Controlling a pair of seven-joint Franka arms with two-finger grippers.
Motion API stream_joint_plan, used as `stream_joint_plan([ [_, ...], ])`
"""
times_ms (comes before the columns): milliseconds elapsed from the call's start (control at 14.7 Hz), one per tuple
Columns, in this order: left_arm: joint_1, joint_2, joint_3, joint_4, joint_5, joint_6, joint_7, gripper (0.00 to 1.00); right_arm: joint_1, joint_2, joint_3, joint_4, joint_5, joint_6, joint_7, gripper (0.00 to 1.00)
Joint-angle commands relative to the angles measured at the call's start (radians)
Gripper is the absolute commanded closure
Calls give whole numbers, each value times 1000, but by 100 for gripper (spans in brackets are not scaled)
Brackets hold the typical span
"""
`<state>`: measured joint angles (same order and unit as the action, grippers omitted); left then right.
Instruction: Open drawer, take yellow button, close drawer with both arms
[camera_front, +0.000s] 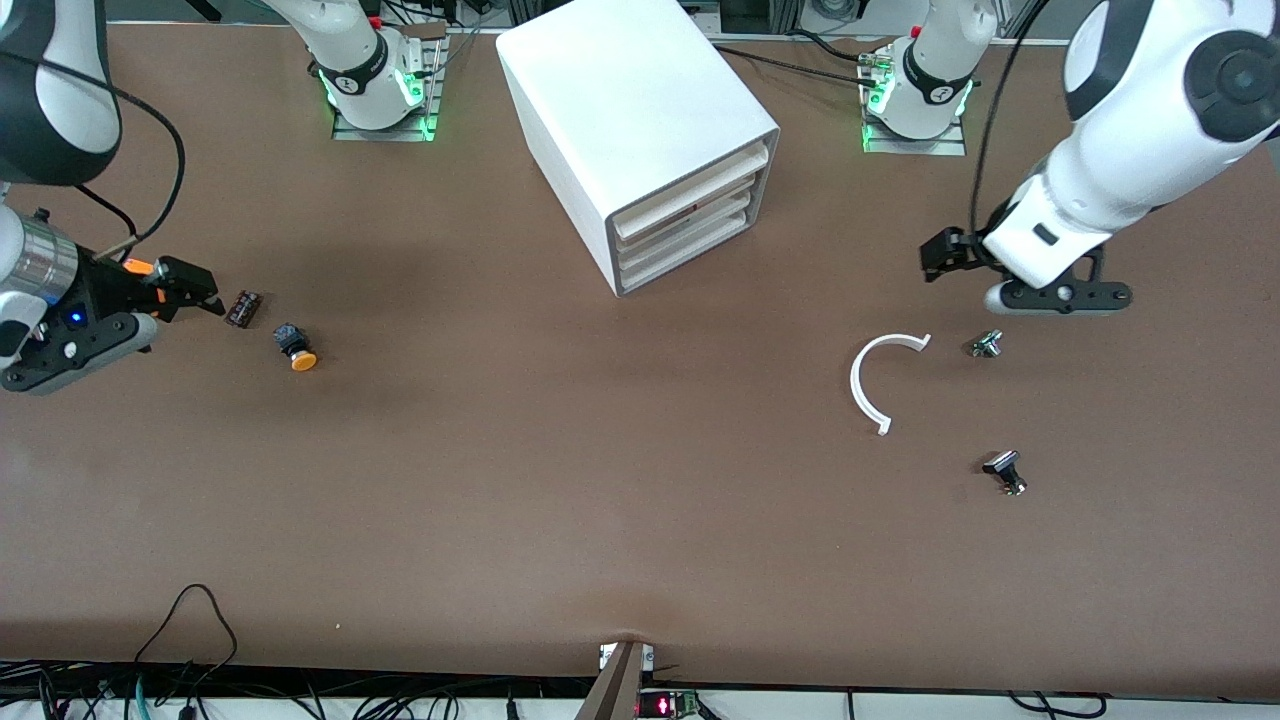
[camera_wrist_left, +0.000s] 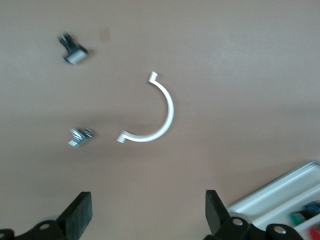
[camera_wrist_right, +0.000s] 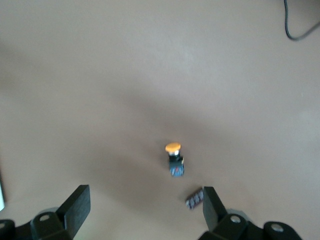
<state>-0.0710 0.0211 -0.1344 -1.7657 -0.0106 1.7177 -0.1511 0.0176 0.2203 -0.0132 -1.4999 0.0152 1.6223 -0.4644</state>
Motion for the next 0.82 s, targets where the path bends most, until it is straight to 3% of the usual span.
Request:
stream_joint_plan([
  [0, 14, -49, -2, 5, 102, -7, 192, 0, -27, -27, 38, 23, -44, -106, 94, 0],
  [205, 46, -61, -1, 25, 132, -6, 297, 0, -30, -24, 33, 61, -127, -165, 122, 0],
  [751, 95, -56, 15, 52, 29, -12, 254, 0, -35, -22, 15, 122, -116, -154, 130, 0],
])
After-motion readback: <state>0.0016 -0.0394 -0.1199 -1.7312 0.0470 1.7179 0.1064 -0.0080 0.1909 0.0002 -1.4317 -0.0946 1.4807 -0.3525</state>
